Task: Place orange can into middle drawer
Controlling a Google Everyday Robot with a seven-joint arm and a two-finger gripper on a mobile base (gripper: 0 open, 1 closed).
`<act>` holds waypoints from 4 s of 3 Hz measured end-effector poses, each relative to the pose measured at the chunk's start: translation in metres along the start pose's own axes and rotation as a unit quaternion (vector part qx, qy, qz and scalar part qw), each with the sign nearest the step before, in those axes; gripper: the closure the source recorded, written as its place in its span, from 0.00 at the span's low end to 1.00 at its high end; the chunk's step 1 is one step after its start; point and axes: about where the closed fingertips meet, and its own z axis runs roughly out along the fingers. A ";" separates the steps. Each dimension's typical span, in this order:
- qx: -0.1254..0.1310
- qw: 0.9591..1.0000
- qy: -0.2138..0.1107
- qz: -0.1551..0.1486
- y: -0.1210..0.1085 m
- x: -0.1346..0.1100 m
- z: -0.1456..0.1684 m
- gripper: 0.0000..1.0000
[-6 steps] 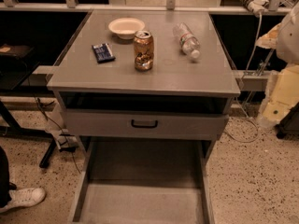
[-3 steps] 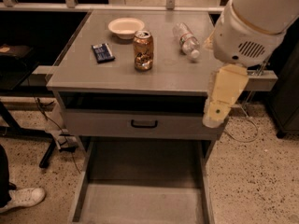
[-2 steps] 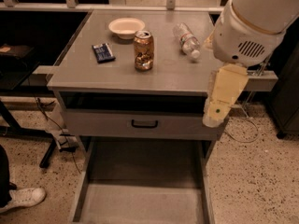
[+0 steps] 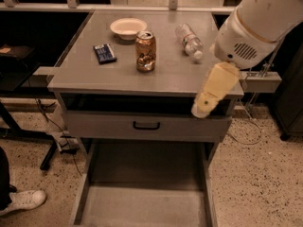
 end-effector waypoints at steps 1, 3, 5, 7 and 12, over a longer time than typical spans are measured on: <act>-0.007 0.993 -0.049 0.111 -0.040 -0.010 0.022 0.00; -0.019 0.981 -0.101 0.164 -0.074 -0.025 0.039 0.00; 0.019 0.972 -0.161 0.171 -0.090 -0.077 0.057 0.00; 0.049 0.958 -0.216 0.183 -0.123 -0.145 0.082 0.00; 0.048 0.961 -0.221 0.162 -0.166 -0.198 0.138 0.19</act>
Offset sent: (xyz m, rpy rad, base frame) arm 0.1313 0.0077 -0.0178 0.4315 0.0748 -0.3410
